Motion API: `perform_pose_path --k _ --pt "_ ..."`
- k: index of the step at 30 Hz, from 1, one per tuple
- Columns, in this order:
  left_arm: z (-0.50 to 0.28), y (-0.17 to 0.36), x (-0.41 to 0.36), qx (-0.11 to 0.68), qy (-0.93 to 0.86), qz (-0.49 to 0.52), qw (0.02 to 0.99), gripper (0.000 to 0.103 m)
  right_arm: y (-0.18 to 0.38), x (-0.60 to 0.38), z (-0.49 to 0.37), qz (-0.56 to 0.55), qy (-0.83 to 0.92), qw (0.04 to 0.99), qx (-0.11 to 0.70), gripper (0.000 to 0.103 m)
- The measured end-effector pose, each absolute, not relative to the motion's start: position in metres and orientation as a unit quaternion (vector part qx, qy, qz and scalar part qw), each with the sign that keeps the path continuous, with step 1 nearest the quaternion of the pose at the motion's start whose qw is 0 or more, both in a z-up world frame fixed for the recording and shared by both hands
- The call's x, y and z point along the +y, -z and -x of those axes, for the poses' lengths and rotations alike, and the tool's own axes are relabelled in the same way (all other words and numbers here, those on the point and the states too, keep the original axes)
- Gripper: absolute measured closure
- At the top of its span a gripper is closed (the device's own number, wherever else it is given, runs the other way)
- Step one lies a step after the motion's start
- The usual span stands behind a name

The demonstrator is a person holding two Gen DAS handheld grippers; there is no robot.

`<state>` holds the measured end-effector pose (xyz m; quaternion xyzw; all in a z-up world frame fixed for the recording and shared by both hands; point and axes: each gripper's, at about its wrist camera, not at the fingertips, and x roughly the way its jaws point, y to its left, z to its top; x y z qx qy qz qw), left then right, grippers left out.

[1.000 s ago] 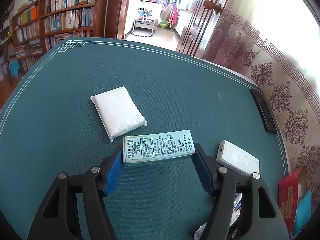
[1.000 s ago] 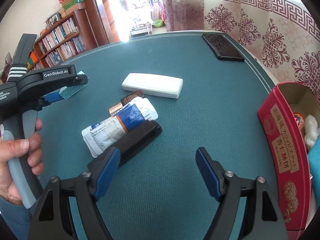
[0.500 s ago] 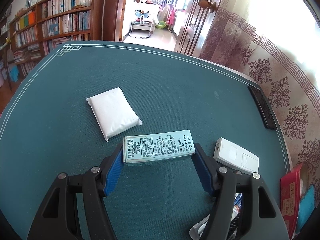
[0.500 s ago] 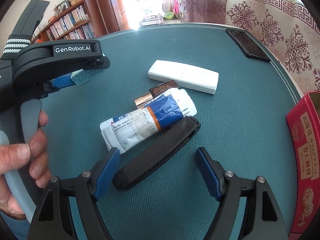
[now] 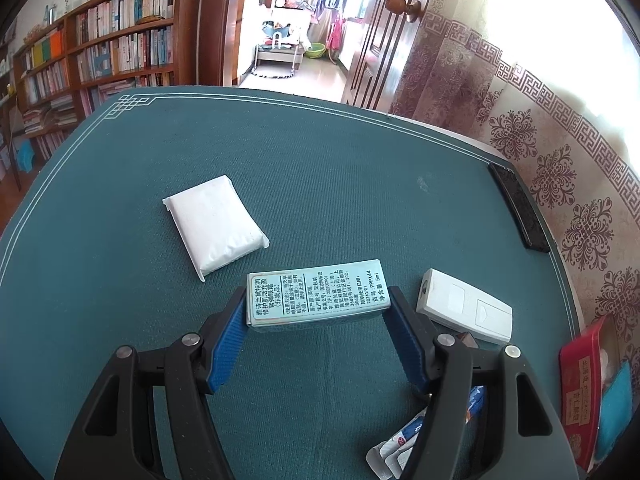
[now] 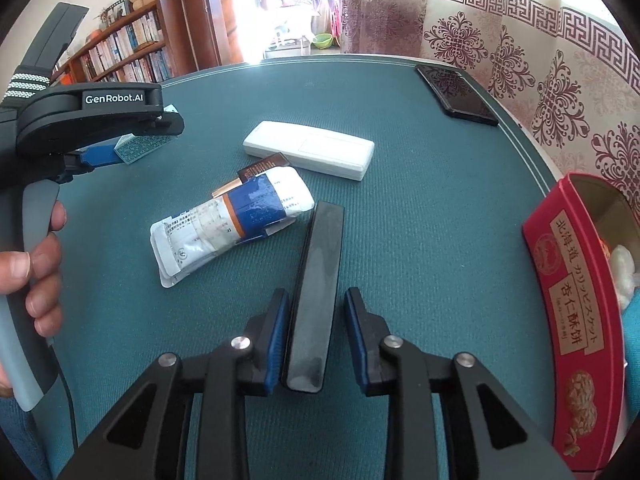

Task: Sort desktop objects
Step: 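Carry the black comb into the tin box and open the right tool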

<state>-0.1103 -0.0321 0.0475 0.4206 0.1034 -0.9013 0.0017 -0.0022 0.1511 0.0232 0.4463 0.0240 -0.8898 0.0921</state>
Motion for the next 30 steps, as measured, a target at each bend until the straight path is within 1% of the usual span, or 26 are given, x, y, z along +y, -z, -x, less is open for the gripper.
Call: perform_pose_path --k 1,9,15,21,26,30 --pt "0.110 -0.048 -0.031 0.102 0.902 -0.419 -0.001 0.033 -0.023 0.152 0.002 -0.444 0.891 0.089 0.026 0.085" --pt "0.105 -0.055 -0.022 0.098 0.906 -0.411 -0.019 0.033 -0.037 0.172 -0.008 -0.417 0.904 0.091 -0.020 0.085" --pt "0.101 -0.060 -0.009 0.087 0.909 -0.407 -0.035 0.033 -0.063 0.198 -0.023 -0.378 0.924 0.061 -0.025 0.085" --pt "0.097 -0.061 0.004 0.074 0.909 -0.407 -0.050 0.033 -0.087 0.233 -0.038 -0.344 0.938 0.009 -0.026 0.085" --pt "0.094 -0.063 0.010 0.069 0.910 -0.405 -0.054 0.033 -0.096 0.266 -0.040 -0.332 0.942 -0.045 -0.030 0.085" --pt "0.091 -0.060 0.015 0.064 0.909 -0.408 -0.057 0.033 -0.095 0.292 -0.036 -0.323 0.940 -0.104 -0.012 0.085"
